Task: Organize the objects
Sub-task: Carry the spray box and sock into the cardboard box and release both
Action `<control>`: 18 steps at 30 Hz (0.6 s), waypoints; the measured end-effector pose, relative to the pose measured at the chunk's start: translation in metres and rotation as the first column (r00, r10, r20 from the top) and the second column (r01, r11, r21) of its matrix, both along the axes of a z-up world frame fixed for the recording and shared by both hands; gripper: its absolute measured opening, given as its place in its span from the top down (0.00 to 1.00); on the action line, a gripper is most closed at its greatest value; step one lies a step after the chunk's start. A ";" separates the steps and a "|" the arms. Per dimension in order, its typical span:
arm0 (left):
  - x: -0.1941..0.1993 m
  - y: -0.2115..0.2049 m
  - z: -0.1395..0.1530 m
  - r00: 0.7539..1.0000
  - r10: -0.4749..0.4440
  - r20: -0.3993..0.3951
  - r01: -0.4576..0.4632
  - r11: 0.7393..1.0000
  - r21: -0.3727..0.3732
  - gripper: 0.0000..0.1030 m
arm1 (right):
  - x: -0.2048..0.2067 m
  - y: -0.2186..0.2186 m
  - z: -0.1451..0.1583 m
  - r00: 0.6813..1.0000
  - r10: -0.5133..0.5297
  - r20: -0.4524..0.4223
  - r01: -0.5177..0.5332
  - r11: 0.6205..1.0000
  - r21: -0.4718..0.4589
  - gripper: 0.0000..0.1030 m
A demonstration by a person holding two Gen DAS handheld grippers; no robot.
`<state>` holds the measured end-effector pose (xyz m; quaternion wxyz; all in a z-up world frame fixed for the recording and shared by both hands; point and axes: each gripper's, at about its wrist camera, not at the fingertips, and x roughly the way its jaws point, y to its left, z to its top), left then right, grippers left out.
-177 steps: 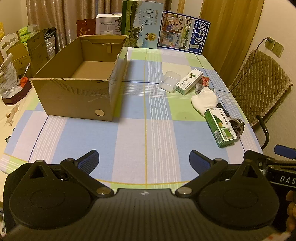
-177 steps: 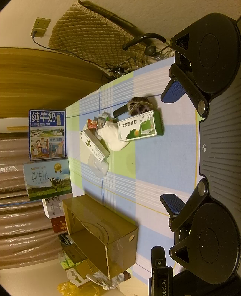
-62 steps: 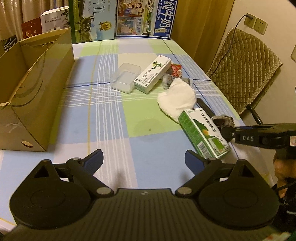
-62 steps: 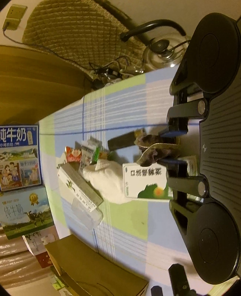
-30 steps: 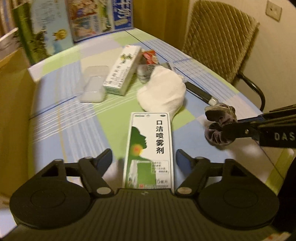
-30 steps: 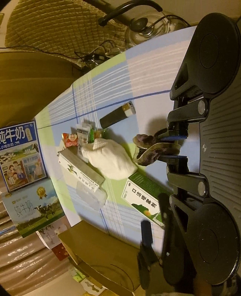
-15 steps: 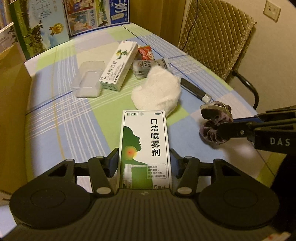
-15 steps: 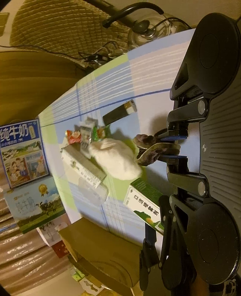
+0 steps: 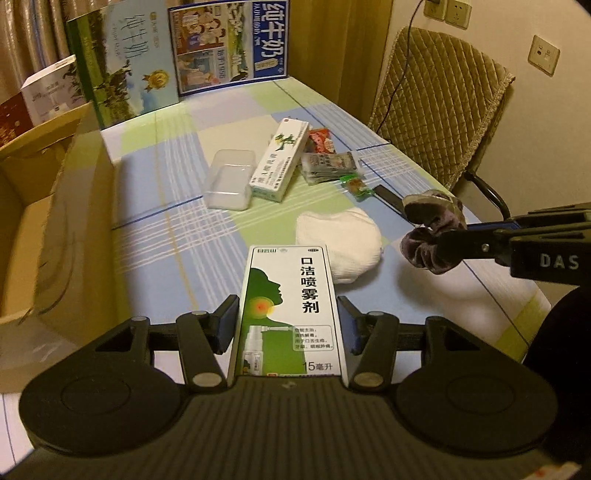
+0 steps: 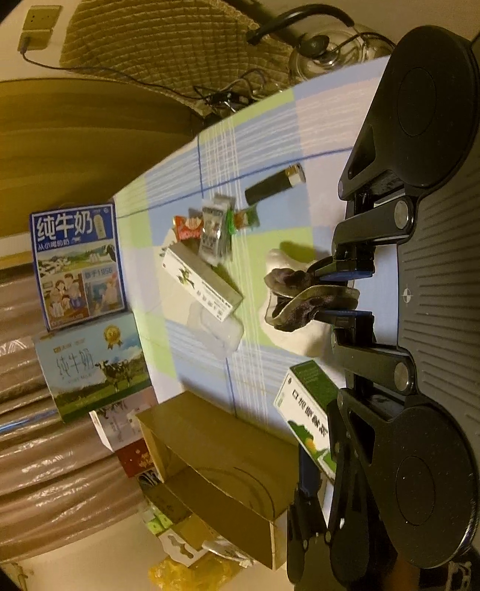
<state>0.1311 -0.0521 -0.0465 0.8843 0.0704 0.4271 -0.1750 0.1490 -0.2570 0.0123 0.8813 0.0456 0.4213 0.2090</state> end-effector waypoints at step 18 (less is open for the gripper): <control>-0.014 0.052 0.020 0.996 0.083 0.009 -0.083 0.996 -0.023 0.51 | 0.033 0.047 -0.019 0.996 0.078 -0.039 -0.077 0.996 0.042 0.88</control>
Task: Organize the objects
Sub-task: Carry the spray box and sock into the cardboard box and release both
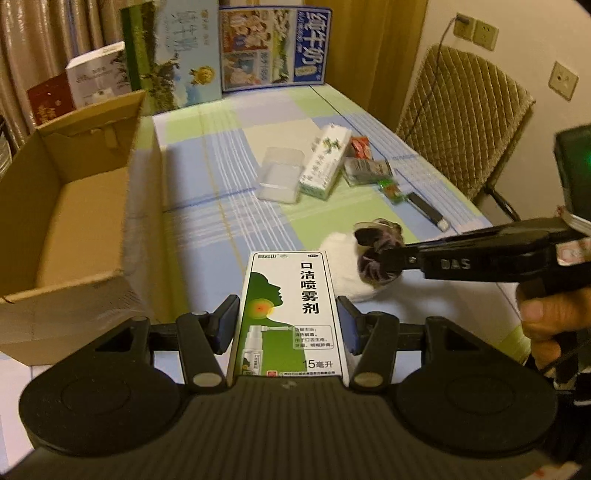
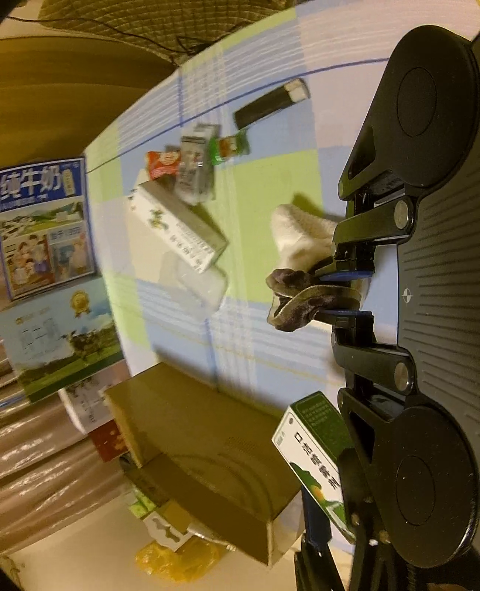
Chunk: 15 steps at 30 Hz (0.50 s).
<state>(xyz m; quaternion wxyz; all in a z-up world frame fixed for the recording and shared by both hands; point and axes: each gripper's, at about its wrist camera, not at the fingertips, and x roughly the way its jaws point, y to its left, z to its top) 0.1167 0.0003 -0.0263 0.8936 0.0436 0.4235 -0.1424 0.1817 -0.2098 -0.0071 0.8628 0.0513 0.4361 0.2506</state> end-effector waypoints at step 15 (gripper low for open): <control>0.008 0.090 0.106 0.977 0.108 0.183 -0.103 0.994 -0.039 0.51 | 0.000 0.113 0.125 0.967 0.190 0.169 -0.216 0.964 0.153 0.88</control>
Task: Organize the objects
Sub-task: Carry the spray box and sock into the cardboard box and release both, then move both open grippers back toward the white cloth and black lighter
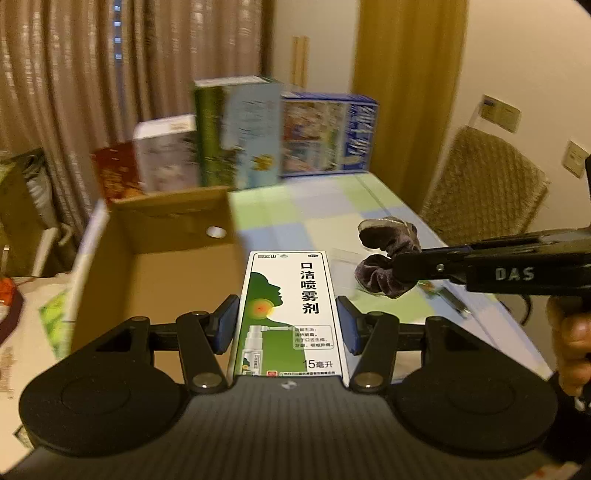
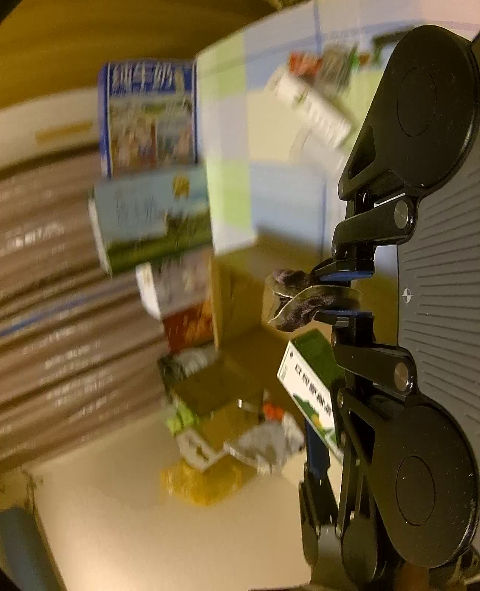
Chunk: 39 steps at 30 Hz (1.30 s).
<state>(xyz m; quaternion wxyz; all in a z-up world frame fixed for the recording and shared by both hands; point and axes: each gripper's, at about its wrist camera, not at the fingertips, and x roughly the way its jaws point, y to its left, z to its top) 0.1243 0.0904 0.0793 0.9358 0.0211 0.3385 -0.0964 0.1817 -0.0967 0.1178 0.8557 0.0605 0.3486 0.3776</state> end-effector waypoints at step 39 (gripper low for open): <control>-0.024 0.086 -0.008 0.977 0.206 0.050 -0.204 0.978 -0.045 0.36 | -0.063 -0.050 -0.039 0.977 -0.206 0.056 0.211 0.972 -0.101 0.17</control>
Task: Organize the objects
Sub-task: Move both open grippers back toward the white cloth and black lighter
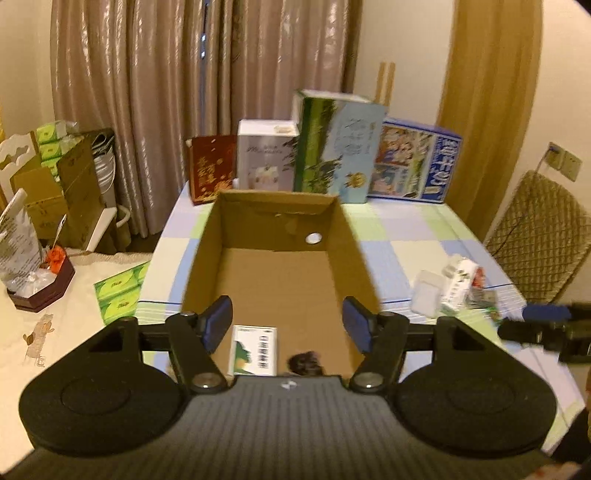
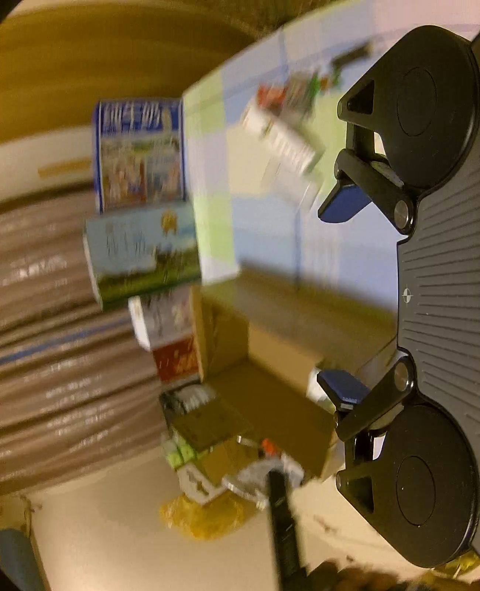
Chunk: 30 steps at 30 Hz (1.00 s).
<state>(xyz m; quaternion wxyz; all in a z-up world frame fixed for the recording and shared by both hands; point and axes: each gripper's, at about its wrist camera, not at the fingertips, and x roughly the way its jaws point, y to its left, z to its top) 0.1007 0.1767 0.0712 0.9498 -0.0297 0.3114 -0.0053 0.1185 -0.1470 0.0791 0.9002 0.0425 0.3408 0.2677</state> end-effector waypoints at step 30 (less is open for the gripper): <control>-0.015 -0.218 -0.075 0.946 -0.291 -0.144 0.298 0.954 0.034 0.05 | -0.025 -0.180 -0.037 0.951 -0.304 -0.047 0.302 0.952 -0.056 0.08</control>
